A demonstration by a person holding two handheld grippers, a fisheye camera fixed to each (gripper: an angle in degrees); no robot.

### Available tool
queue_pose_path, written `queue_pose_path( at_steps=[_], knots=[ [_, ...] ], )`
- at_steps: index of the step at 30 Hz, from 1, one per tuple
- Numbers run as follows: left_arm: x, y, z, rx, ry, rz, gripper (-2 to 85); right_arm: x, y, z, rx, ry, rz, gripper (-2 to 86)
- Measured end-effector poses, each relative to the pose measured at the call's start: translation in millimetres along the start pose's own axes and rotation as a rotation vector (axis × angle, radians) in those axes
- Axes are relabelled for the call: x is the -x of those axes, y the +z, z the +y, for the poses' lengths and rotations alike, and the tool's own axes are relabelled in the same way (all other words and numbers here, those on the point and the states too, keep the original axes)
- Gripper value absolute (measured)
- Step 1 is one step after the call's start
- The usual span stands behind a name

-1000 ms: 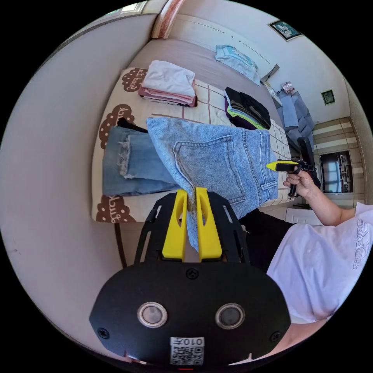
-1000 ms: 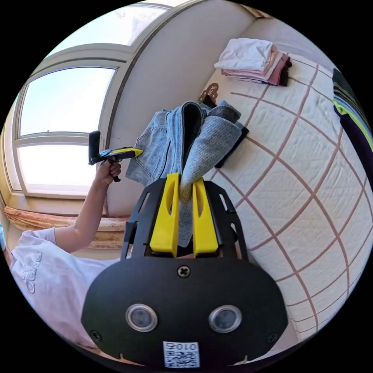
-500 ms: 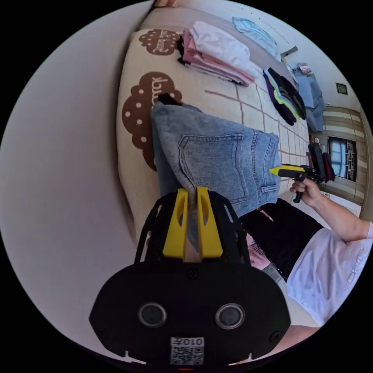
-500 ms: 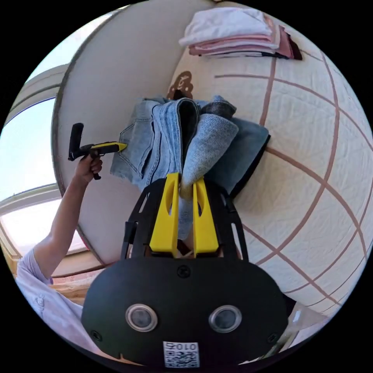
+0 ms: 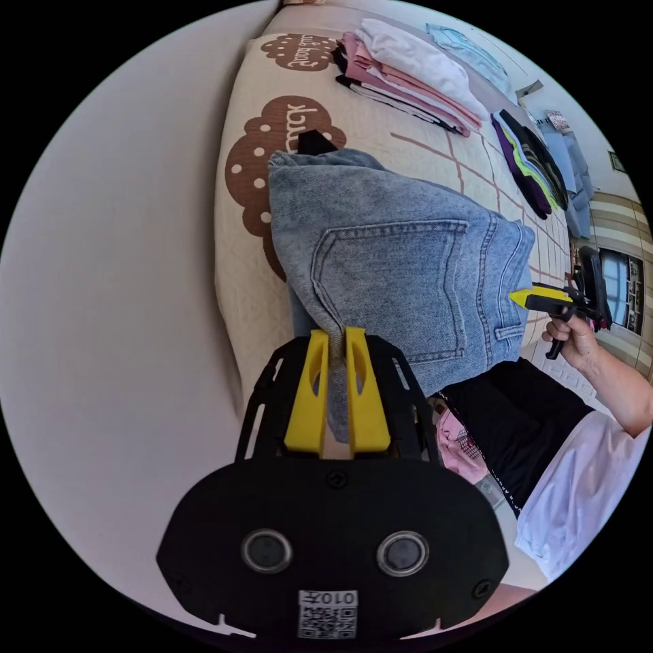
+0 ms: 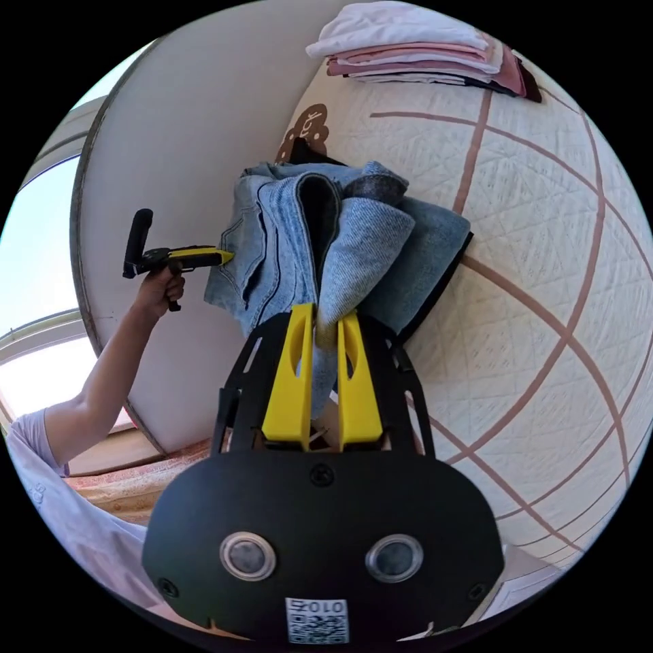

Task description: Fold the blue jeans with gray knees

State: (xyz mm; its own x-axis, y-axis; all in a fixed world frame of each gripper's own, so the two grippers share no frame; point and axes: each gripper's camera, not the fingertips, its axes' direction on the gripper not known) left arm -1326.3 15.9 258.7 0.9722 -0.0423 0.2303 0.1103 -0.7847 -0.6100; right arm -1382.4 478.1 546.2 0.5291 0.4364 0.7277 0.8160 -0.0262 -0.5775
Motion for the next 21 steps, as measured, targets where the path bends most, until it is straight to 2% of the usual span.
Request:
queue_pose_path(
  at_steps=[7, 11, 14, 16, 19, 21],
  knots=[
    [-24, -3, 44, -0.075, -0.113, -0.136, 3.1, 12, -17, 11, 0.029, 0.028, -0.068, 5.3],
    [-70, -31, 106, -0.259, -0.231, -0.340, 0.6, 34, -62, 47, -0.158, -0.010, 0.065, 3.0],
    [-120, -21, 126, -0.410, -0.067, -0.190, 0.1, 64, -72, 64, -0.204, -0.156, 0.068, 2.6],
    [-144, 6, 122, -0.362, 0.000, -0.123, 0.0, 77, -65, 67, -0.186, -0.230, 0.043, 2.5],
    [-178, 60, 113, -0.267, 0.057, 0.017, -0.2, 91, -40, 60, -0.079, -0.282, 0.125, 2.4],
    [-197, 83, 117, -0.259, 0.037, -0.069, -0.2, 86, -13, 50, 0.113, -0.257, 0.282, 2.3]
  ],
)
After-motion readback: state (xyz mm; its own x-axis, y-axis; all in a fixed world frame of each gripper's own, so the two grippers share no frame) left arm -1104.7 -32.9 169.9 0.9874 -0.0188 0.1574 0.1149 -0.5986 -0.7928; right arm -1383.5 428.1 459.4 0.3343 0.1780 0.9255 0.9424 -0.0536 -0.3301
